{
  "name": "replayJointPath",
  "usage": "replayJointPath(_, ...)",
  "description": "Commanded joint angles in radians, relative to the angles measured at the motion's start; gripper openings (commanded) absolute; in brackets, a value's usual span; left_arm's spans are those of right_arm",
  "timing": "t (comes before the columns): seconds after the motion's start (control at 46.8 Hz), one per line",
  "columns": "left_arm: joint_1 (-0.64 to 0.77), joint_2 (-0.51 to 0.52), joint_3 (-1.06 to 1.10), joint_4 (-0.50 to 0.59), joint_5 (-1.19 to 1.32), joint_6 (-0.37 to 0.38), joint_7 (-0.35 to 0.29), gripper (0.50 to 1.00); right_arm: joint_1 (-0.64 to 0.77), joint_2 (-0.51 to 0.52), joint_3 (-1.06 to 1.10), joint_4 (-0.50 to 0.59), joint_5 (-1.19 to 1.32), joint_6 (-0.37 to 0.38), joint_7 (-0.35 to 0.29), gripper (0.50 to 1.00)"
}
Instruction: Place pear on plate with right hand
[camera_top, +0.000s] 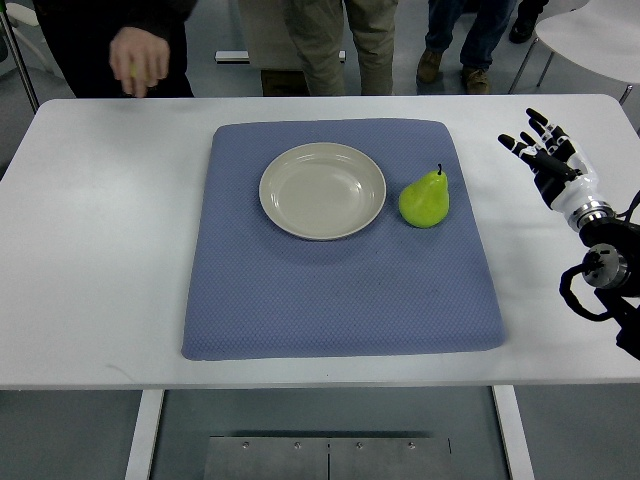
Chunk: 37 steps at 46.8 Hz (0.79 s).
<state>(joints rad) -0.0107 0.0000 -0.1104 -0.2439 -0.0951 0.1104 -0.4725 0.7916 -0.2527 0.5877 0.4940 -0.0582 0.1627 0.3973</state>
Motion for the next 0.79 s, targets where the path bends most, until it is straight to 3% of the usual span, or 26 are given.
replayJointPath(0.0, 0.0, 0.0, 0.0, 0.0, 0.0, 0.0, 0.0, 1.0, 0.0, 0.0, 0.0, 0.0, 0.0, 0.0, 0.0, 1.0)
replayJointPath(0.77, 0.002, 0.0, 0.0, 0.0, 0.0, 0.0, 0.0, 1.0, -0.014, -0.014, -0.005, -0.002, 0.0, -0.002, 0.0, 1.0)
